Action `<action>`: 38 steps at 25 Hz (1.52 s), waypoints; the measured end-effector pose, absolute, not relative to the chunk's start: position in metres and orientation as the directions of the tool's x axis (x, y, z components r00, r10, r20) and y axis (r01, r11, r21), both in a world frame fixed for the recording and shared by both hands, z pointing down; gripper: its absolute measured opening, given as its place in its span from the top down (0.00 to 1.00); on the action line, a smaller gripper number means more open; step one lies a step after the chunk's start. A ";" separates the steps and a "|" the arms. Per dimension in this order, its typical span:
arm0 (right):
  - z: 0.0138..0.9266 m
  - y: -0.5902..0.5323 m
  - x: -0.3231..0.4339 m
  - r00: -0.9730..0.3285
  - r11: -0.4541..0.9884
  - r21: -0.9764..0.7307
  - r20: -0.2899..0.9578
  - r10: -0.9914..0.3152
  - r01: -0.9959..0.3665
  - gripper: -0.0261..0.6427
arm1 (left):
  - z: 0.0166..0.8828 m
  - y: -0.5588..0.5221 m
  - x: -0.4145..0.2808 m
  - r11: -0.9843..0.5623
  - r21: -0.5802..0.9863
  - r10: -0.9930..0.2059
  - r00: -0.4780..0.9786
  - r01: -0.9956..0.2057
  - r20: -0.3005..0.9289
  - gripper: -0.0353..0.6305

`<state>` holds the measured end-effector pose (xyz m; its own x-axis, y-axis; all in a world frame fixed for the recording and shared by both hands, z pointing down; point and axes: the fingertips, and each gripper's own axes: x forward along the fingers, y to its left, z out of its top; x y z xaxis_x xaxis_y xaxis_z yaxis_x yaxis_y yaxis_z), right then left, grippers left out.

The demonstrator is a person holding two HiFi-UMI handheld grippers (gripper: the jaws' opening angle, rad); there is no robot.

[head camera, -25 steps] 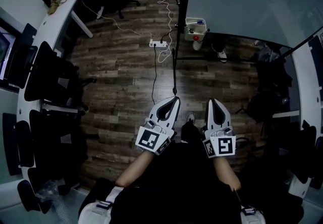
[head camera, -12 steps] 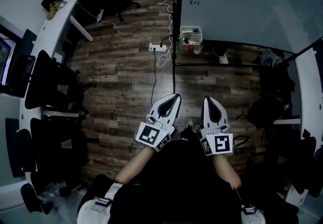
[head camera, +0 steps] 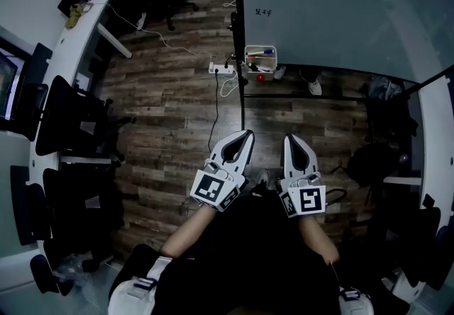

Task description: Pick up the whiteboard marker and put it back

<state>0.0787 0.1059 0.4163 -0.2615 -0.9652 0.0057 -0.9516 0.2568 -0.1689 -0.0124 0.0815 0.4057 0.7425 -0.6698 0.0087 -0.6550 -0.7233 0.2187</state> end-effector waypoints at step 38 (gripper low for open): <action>0.446 -0.007 0.108 -0.284 0.270 -0.173 0.057 -0.957 -0.947 0.94 | 0.421 -0.025 0.016 -0.695 0.218 -0.696 0.717 -0.685 0.038 0.94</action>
